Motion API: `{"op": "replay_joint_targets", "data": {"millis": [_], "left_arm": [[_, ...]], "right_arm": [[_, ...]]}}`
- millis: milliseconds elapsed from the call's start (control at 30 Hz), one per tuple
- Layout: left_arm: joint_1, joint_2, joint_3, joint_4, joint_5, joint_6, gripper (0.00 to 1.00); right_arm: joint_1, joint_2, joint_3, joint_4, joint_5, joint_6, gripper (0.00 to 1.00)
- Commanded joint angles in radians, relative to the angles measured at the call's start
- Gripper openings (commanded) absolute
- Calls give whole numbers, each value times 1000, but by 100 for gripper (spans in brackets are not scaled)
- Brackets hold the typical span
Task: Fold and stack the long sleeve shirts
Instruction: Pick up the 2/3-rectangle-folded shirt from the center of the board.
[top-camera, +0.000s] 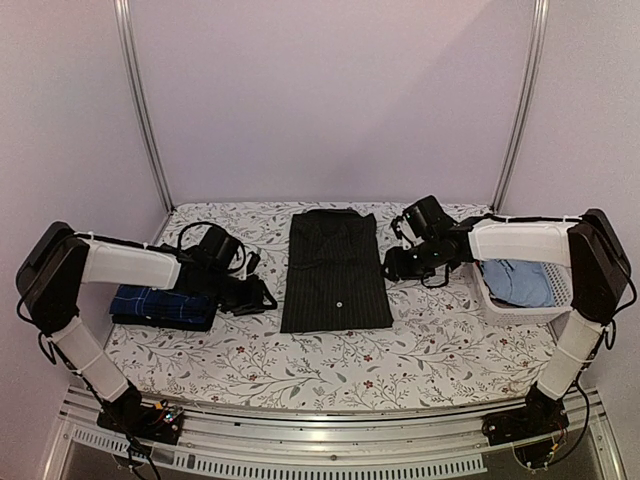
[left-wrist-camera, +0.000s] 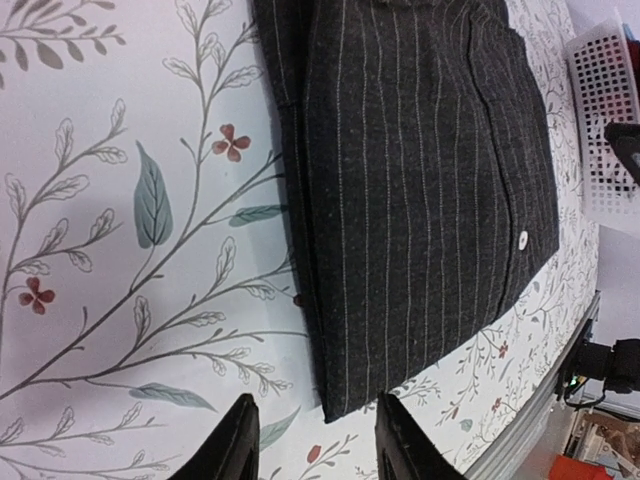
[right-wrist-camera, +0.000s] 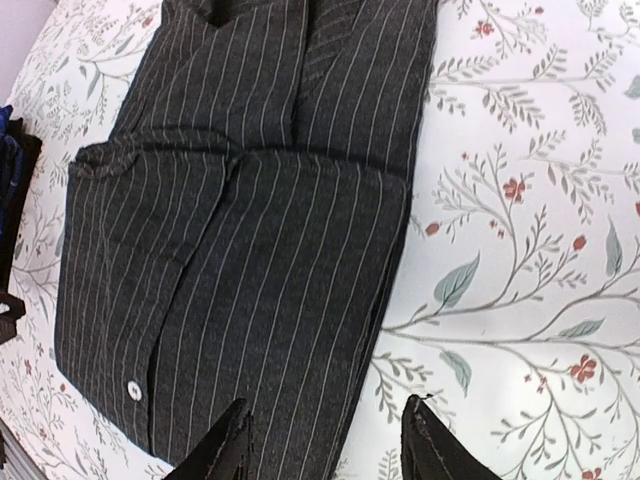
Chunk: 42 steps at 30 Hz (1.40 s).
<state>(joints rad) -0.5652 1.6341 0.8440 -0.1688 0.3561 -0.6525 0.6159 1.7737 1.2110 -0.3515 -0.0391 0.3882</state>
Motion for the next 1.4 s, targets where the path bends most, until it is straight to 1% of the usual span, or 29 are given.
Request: {"op": "replay_joint_targets", "data": {"millis": [0,233,467,800,1067,1367], "left_arm": [[-21,-37,-40,40,4,-18,40],[-32,-54,-87,61,6,-35,40],[-51,-29,-80,73,4,-51,40],[-73,53,-12,62,3,-38,40],[-89,71,-10,51,-4,-41,40],[-105,103,9,36,-14,-42,39]], "right_arm": [[37,-66,-115,21,-38,32,49],[67,-116,-237,42,-84,75,46],[87,-118,-284,70,-96,106,42],[102,-58,-293,94,-102,142,33],[142,-22,-301,48,-51,152,32],[159,0,-304,15,-14,176,30]]}}
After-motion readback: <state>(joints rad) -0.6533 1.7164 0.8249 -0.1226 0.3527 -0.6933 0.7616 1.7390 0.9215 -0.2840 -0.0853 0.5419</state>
